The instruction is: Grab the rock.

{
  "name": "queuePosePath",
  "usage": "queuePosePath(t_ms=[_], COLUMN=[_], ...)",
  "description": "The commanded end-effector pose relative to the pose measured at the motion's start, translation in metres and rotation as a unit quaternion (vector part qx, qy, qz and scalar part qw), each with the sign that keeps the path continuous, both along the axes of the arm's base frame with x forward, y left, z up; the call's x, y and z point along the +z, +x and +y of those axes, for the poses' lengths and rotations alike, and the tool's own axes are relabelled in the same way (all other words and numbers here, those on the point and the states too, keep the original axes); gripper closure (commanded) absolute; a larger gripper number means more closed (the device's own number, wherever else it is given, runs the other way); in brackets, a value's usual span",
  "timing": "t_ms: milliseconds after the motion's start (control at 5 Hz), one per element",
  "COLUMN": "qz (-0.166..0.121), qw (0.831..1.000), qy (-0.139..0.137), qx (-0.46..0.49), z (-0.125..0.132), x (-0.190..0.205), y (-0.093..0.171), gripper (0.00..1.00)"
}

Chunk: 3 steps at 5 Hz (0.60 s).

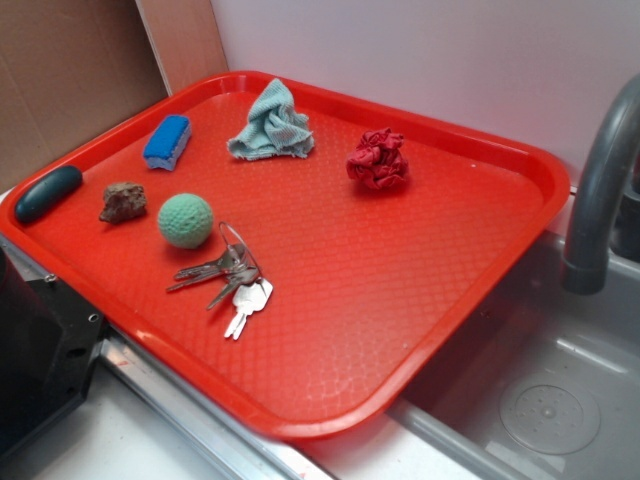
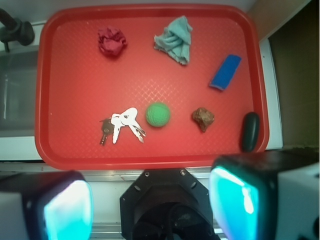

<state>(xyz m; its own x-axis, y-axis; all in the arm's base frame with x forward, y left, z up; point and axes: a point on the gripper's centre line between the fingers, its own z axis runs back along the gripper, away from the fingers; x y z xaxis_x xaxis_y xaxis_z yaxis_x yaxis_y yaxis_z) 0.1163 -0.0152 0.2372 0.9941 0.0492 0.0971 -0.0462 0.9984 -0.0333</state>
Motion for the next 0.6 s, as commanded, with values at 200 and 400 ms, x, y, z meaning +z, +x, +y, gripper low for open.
queuePosePath(t_ms=[200,400], qz=[-0.03,-0.046], qw=[0.956,0.959], qy=[0.033,0.034], qx=[0.291,0.278], z=[0.089,0.105], x=[-0.118,-0.148], y=[0.034,0.063], gripper=[0.0,0.0])
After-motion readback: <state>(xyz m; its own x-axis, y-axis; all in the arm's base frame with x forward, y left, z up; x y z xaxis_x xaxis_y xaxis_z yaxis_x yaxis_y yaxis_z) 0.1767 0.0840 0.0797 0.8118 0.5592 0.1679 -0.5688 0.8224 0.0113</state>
